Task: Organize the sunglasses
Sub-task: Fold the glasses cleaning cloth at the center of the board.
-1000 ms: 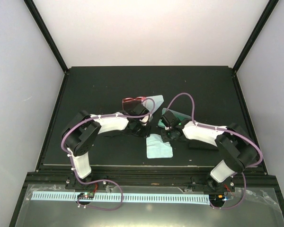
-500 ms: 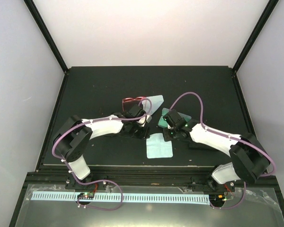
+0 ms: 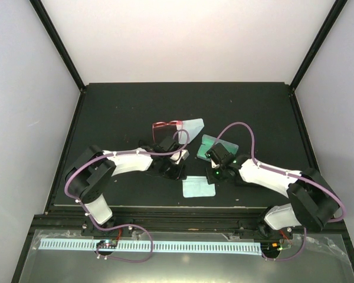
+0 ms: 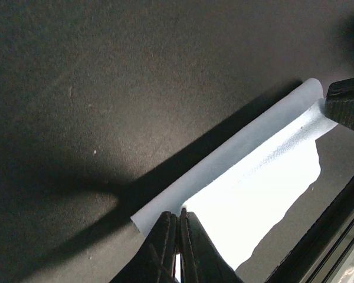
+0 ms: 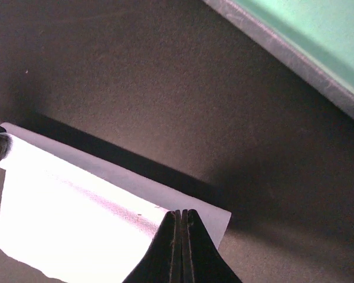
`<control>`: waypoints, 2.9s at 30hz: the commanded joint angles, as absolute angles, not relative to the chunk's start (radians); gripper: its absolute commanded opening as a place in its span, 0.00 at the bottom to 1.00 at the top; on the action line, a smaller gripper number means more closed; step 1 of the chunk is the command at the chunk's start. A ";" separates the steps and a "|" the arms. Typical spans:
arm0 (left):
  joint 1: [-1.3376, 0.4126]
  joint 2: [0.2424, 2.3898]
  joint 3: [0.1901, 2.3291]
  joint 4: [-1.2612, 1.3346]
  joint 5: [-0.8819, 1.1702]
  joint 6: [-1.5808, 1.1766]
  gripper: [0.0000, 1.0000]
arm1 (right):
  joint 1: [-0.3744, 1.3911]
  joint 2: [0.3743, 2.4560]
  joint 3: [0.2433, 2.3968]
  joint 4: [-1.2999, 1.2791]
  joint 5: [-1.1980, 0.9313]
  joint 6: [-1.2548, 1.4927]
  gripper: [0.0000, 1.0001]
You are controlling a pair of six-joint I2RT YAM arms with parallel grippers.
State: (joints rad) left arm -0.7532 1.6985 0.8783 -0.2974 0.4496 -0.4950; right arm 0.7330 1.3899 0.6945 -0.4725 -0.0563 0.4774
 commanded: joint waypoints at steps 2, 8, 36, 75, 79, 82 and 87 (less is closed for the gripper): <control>-0.764 1.657 0.854 -0.279 0.466 -0.500 0.01 | 0.731 1.359 0.680 -0.492 -0.100 0.482 0.01; -0.779 1.657 0.844 -0.272 0.494 -0.498 0.02 | 0.730 1.346 0.676 -0.518 -0.129 0.475 0.01; -0.812 1.644 0.818 -0.258 0.494 -0.540 0.02 | 0.747 1.338 0.651 -0.554 -0.176 0.493 0.01; -0.835 1.571 0.742 -0.066 0.674 -0.647 0.28 | 0.789 1.221 0.596 -0.530 -0.233 0.596 0.27; -0.850 1.638 0.764 -0.023 0.662 -0.691 0.22 | 0.788 1.302 0.620 -0.482 -0.225 0.606 0.23; -0.863 1.667 0.767 -0.049 0.632 -0.703 0.18 | 0.788 1.355 0.627 -0.492 -0.223 0.610 0.19; -0.874 1.672 0.721 -0.098 0.566 -0.719 0.15 | 0.788 1.349 0.571 -0.516 -0.214 0.649 0.19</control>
State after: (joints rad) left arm -0.8627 1.6653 0.7357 -0.0757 0.6167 -0.6914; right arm 0.7841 1.3605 0.6010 -0.5018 -0.2405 0.6094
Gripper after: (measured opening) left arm 0.158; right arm 0.190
